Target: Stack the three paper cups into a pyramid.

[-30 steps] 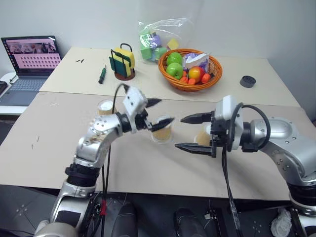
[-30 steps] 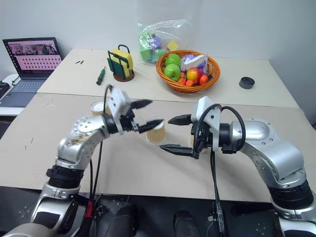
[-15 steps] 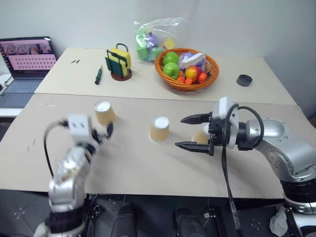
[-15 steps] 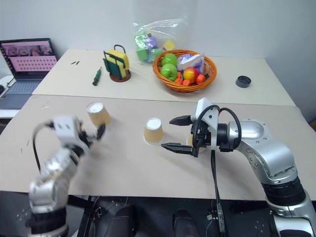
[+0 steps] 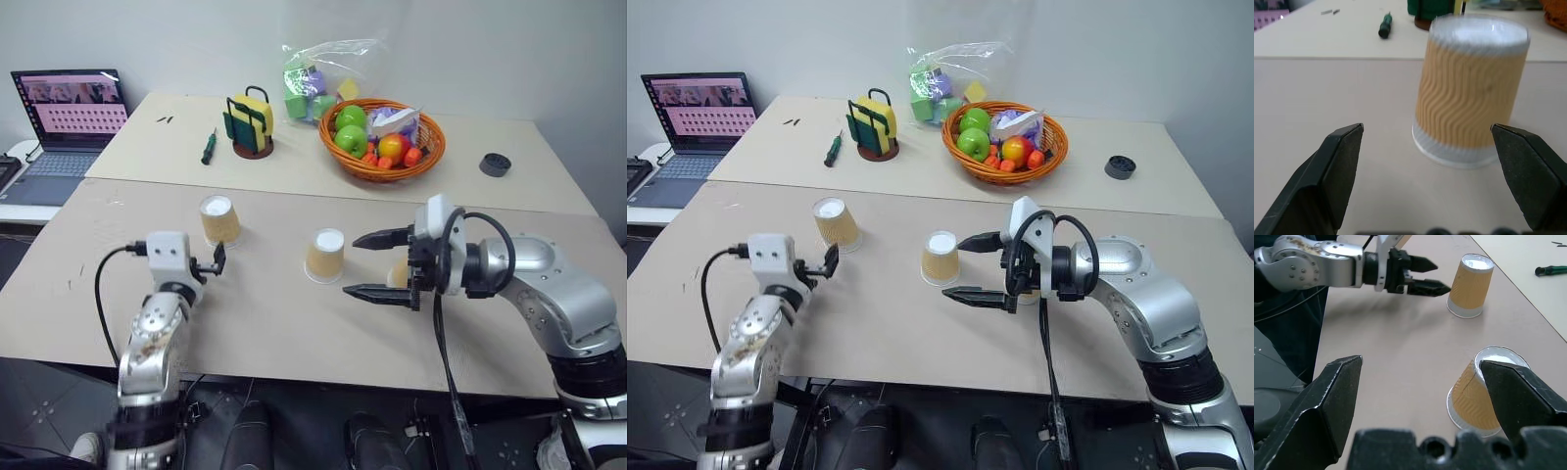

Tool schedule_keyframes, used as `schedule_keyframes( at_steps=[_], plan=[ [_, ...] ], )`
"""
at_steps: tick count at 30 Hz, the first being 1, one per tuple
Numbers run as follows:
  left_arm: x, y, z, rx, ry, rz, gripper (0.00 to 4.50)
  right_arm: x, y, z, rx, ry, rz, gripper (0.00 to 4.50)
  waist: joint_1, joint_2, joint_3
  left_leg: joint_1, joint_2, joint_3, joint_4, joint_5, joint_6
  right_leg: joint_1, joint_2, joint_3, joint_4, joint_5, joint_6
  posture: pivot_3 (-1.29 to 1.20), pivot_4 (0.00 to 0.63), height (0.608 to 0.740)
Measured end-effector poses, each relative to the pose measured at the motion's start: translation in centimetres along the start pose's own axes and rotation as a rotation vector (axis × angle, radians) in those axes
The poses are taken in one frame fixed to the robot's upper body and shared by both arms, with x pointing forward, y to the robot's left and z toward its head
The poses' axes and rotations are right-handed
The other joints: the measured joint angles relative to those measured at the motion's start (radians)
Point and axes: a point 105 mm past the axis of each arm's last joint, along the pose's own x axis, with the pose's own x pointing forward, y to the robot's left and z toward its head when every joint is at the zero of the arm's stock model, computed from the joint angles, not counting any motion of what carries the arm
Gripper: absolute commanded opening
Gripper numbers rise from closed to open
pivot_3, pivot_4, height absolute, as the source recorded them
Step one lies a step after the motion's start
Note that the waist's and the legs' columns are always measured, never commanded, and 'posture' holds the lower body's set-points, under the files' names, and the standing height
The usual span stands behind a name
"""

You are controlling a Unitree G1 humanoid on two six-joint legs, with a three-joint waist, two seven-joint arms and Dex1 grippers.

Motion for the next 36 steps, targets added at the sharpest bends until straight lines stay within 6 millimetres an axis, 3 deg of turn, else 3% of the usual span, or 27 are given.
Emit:
schedule_keyframes(
  at_steps=[4,14,24,29,36],
  plan=[
    [1.1,-0.7,0.1,-0.011,0.004,-0.047,4.45,0.0,-0.1,0.0,0.0,-0.001,-0.007,4.5,0.0,0.0,0.0,0.0,0.0,0.0,-0.002,0.0,0.0,-0.001,0.0,0.0,0.0,0.0,0.0,0.0,0.15,0.669],
    [3.9,-1.3,3.2,0.001,-0.063,-0.126,4.45,0.0,-0.1,0.0,0.0,-0.001,-0.017,4.5,0.0,0.0,0.0,0.0,0.0,0.0,-0.001,0.0,0.0,0.0,0.0,0.0,0.0,0.0,0.0,0.0,0.15,0.669],
    [5.3,-1.1,2.7,0.031,-0.029,-0.144,4.45,0.0,-0.3,0.0,0.0,-0.001,-0.034,4.5,-0.001,0.0,0.0,0.0,0.0,0.0,-0.001,0.0,0.0,0.0,0.0,0.0,0.0,0.0,0.0,0.0,0.15,0.669],
    [5.3,-1.2,2.6,0.031,-0.027,-0.151,3.13,0.0,-0.3,0.0,0.0,-0.001,-0.038,4.5,-0.001,0.0,0.0,0.0,0.0,0.0,-0.001,0.0,0.0,0.0,0.0,0.0,0.0,0.0,0.0,0.0,0.15,0.669],
    [5.3,-1.3,2.6,0.029,-0.026,-0.159,3.13,-0.1,-0.3,-0.2,0.007,0.001,-0.042,4.5,-0.001,0.0,0.0,0.0,0.0,0.0,-0.001,0.0,0.0,0.0,0.0,0.0,0.0,0.0,0.0,0.0,0.15,0.669]
  ],
)
